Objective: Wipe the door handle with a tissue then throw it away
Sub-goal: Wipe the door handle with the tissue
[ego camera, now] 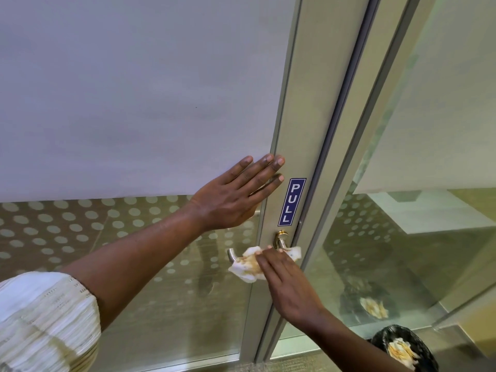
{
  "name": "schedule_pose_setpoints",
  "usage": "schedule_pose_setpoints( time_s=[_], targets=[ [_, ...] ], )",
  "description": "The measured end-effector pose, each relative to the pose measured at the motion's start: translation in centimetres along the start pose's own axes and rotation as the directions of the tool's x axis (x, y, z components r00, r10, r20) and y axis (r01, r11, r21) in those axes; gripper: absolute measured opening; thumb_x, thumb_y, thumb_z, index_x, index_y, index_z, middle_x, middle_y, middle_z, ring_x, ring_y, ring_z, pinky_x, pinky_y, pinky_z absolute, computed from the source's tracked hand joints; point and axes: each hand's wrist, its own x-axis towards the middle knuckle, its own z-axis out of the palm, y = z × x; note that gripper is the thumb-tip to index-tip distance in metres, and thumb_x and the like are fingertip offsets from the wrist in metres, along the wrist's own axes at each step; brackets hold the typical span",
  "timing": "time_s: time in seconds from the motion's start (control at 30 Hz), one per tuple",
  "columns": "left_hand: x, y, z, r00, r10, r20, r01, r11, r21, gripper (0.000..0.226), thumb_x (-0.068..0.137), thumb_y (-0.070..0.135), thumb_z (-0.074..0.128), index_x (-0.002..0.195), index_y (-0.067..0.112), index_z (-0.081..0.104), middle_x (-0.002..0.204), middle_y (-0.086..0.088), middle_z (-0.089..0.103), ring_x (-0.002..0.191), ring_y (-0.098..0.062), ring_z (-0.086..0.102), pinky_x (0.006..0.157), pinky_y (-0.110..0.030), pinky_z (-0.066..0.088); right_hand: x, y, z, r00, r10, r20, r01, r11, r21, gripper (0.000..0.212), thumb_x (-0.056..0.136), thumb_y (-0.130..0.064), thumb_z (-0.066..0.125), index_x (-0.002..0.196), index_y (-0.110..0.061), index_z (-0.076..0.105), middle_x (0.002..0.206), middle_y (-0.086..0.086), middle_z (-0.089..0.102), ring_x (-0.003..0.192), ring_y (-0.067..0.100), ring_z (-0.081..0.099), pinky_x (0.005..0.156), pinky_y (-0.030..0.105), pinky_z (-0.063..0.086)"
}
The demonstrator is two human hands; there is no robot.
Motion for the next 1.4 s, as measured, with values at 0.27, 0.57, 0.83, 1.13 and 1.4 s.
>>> schedule_pose_setpoints(
  time_s=[0.27,0.57,0.83,1.13,1.4],
  targets=[
    [0.0,0.0,0.1,1.0,-0.002,-0.003,0.002,1.0,-0.004,0.074,0.105,0.03,0.053,0.17,0.006,0.027,0.177,-0.021,0.019,0.164,-0.036,0.02,0.135,-0.051,0.007,0.0,-1.4,-2.3,0.874,0.474,-0.11,-0.439,0.866,0.239,0.048,0.099,-0.036,0.052,0.143,-0.017,0.05,0.14,0.008,0.041,0.123,0.023,0.05,0.095,0.028,0.048],
    [-0.1,0.0,0.7,1.0,0.003,0.009,-0.003,1.0,-0.015,0.073,0.108,0.031,0.048,0.171,0.005,0.021,0.178,-0.022,0.014,0.166,-0.037,0.015,0.136,-0.051,0.006,4.0,-1.0,-3.3,0.539,0.841,0.048,-0.769,0.468,0.435,0.02,0.099,-0.02,0.054,0.103,-0.012,0.071,0.085,0.003,0.069,0.069,0.012,0.06,0.055,0.017,0.037],
    [-0.1,0.1,0.7,1.0,0.003,0.001,-0.003,0.999,-0.041,0.071,0.109,0.029,0.046,0.171,0.005,0.021,0.178,-0.022,0.013,0.166,-0.037,0.013,0.136,-0.051,0.005,4.7,-1.2,-3.3,0.503,0.863,-0.042,-0.714,0.442,0.543,0.005,0.095,-0.021,0.063,0.09,-0.02,0.065,0.087,-0.004,0.071,0.076,0.013,0.061,0.057,0.017,0.037],
    [-0.2,0.0,0.8,1.0,0.003,0.003,-0.002,0.999,-0.051,0.072,0.108,0.029,0.046,0.171,0.005,0.02,0.178,-0.022,0.011,0.166,-0.037,0.011,0.136,-0.051,0.003,3.0,-1.2,-3.9,0.565,0.822,0.069,-0.739,0.466,0.486,0.008,0.098,-0.025,0.057,0.101,-0.021,0.063,0.086,-0.003,0.069,0.073,0.011,0.062,0.052,0.011,0.033],
    [-0.2,0.1,0.9,1.0,0.0,-0.011,-0.001,0.998,-0.055,0.073,0.108,0.028,0.049,0.171,0.005,0.021,0.179,-0.022,0.011,0.166,-0.037,0.011,0.136,-0.05,0.001,3.8,0.7,-6.5,0.453,0.883,-0.122,-0.64,0.417,0.646,0.009,0.092,-0.024,0.068,0.09,-0.028,0.06,0.078,-0.012,0.068,0.073,0.001,0.064,0.056,0.01,0.043]
  ],
)
